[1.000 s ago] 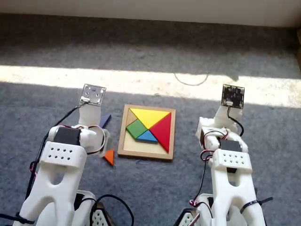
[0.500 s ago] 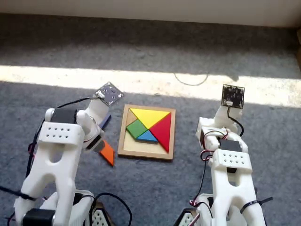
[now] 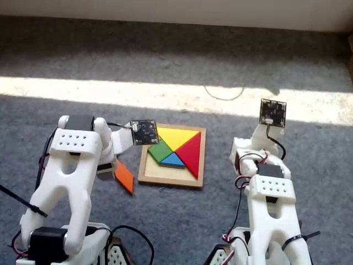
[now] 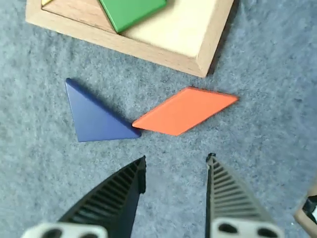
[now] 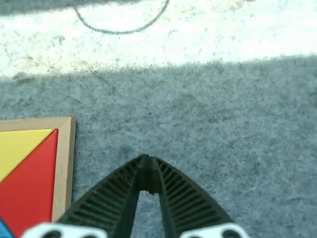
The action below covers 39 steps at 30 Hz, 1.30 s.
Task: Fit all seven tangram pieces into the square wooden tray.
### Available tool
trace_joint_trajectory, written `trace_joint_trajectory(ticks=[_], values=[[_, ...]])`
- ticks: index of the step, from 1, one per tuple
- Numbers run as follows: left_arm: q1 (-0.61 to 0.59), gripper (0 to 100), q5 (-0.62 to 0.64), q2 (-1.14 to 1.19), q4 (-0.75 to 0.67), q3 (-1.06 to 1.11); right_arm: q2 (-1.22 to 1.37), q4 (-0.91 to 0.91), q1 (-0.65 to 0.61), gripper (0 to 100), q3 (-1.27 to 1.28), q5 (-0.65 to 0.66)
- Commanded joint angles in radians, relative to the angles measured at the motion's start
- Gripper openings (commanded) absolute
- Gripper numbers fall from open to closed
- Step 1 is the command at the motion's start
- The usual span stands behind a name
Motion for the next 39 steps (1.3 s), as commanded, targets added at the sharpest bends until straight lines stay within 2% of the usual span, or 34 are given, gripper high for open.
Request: trace_joint_trajectory(ticks=[1,5,11,17,23,28,34,39], values=[[-0.007,20,-0.077,0.001,-0.107,0.054,-0.035,-0.022,-0.030,0.5,-0.008,0.011],[0.016,20,-0.098,0.001,-0.232,0.127,-0.035,-0.022,-0.044,0.5,-0.007,0.011],[0.104,20,-0.098,0.002,-0.281,0.183,-0.035,-0.022,-0.044,0.5,-0.007,0.012],[0.182,21,-0.098,0.004,-0.281,0.208,-0.035,-0.022,-0.042,0.5,-0.007,0.012],[0.176,21,-0.143,0.001,-0.269,0.200,-0.035,-0.022,-0.041,0.5,-0.007,0.012],[0.177,21,-0.163,0.002,-0.180,0.143,-0.035,-0.022,-0.041,0.5,-0.007,0.012],[0.177,27,-0.163,0.007,-0.160,0.094,-0.035,-0.022,-0.041,0.5,-0.007,0.012],[0.174,27,-0.190,0.150,-0.161,0.050,-0.035,-0.022,-0.041,0.5,-0.008,0.012]])
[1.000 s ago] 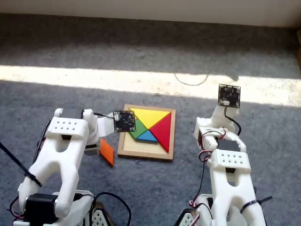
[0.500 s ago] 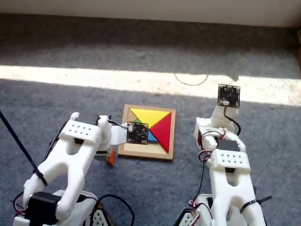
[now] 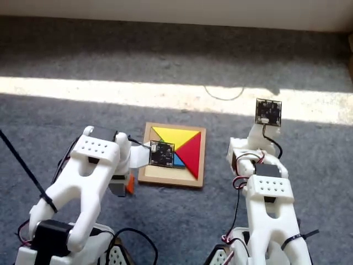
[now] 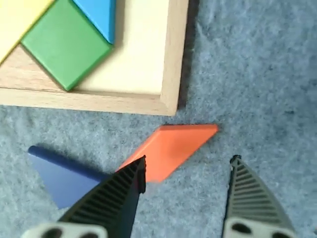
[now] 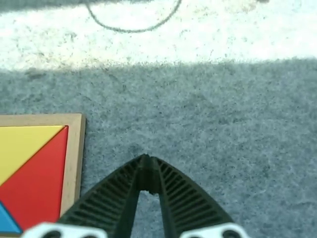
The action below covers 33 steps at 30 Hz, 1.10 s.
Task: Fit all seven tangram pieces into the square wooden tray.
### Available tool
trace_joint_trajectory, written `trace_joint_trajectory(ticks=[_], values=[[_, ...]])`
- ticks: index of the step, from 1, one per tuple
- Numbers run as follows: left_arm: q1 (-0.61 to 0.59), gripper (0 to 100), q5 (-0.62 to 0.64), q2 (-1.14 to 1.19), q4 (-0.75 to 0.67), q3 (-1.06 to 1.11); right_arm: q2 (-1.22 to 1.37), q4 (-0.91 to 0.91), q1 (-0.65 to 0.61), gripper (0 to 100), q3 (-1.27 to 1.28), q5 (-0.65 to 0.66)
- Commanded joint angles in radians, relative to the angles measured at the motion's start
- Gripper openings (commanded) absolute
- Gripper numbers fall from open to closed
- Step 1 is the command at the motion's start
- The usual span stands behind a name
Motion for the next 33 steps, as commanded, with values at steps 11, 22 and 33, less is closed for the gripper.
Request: trace_joint_trajectory(ticks=[11,22,33], values=[[0.015,25,-0.124,0.328,0.000,-0.223,-0.035,-0.022,-0.008,0.5,-0.010,0.011],[-0.012,14,-0.011,0.340,0.006,-0.219,-0.035,-0.022,-0.008,0.5,-0.012,0.011],[-0.016,5,0.031,0.306,0.192,-0.208,-0.035,-0.022,-0.008,0.5,-0.010,0.011]])
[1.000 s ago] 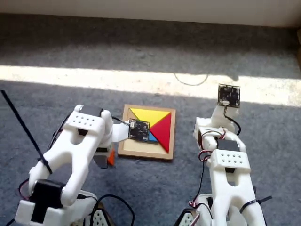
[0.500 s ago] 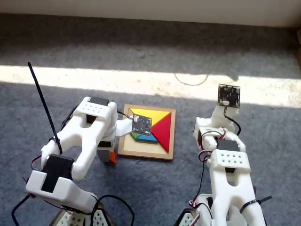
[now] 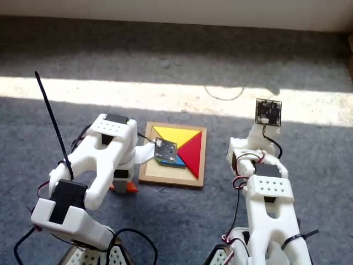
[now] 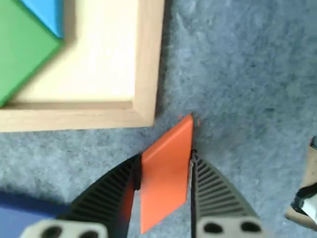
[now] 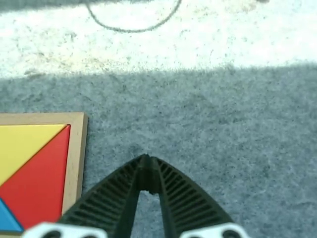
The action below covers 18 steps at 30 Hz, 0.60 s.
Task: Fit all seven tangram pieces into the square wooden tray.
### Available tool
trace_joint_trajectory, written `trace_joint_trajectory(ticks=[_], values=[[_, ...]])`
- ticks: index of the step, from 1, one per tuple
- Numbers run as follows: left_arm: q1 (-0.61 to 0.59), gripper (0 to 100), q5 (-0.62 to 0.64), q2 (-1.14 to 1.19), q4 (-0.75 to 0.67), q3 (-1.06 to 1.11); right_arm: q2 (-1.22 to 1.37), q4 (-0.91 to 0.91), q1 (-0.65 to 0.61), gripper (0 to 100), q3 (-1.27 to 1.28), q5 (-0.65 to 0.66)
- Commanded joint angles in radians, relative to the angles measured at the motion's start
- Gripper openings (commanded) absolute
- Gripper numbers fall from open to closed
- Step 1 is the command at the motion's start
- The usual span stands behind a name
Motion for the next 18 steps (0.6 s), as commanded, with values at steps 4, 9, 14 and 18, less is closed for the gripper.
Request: trace_joint_trajectory(ticks=[4,9,14,18], values=[[-0.025,6,0.091,-0.151,0.091,-0.025,-0.035,-0.022,-0.008,0.5,-0.012,0.011],[0.047,6,0.249,-0.292,0.089,-0.025,-0.035,-0.022,-0.005,0.5,-0.012,0.011],[0.186,6,0.427,-0.300,-0.015,-0.027,-0.035,-0.022,0.047,0.5,-0.015,0.003],[0.275,6,0.496,-0.234,-0.081,-0.061,-0.035,-0.022,0.053,0.5,-0.015,0.002]])
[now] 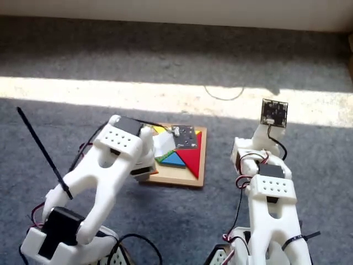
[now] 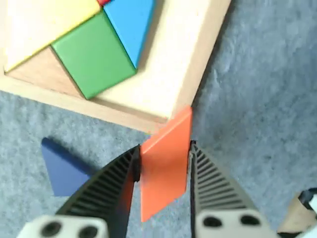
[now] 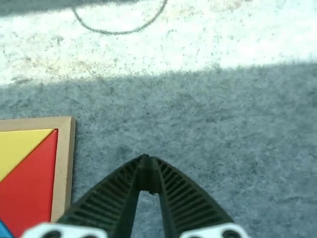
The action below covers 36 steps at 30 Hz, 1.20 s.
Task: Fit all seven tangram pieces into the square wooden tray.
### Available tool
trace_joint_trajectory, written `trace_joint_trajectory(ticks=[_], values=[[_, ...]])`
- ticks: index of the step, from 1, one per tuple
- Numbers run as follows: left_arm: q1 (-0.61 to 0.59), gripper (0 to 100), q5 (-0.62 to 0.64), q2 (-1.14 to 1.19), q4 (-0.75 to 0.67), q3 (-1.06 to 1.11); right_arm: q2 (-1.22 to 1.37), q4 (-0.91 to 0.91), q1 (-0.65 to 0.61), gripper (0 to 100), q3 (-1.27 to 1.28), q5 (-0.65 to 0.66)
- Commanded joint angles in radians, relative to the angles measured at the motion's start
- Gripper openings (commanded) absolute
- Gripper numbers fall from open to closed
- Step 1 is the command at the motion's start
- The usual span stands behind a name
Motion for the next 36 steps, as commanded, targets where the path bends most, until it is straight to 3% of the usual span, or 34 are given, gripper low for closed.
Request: trace_joint_trajectory(ticks=[1,15,19,25,36], values=[[0.091,6,0.068,0.045,-0.038,-0.087,-0.035,-0.022,0.012,0.5,-0.015,0.002],[0.209,6,0.226,0.446,-0.038,-0.486,-0.035,-0.022,0.044,0.5,-0.015,0.000],[0.245,6,0.247,0.463,-0.038,-0.490,-0.035,-0.022,0.061,0.5,-0.015,-0.038],[0.254,17,0.245,0.464,-0.011,-0.467,-0.035,-0.022,0.091,0.5,-0.016,-0.061],[0.263,18,0.245,0.456,0.041,-0.461,-0.036,-0.022,0.091,0.5,-0.016,-0.061]])
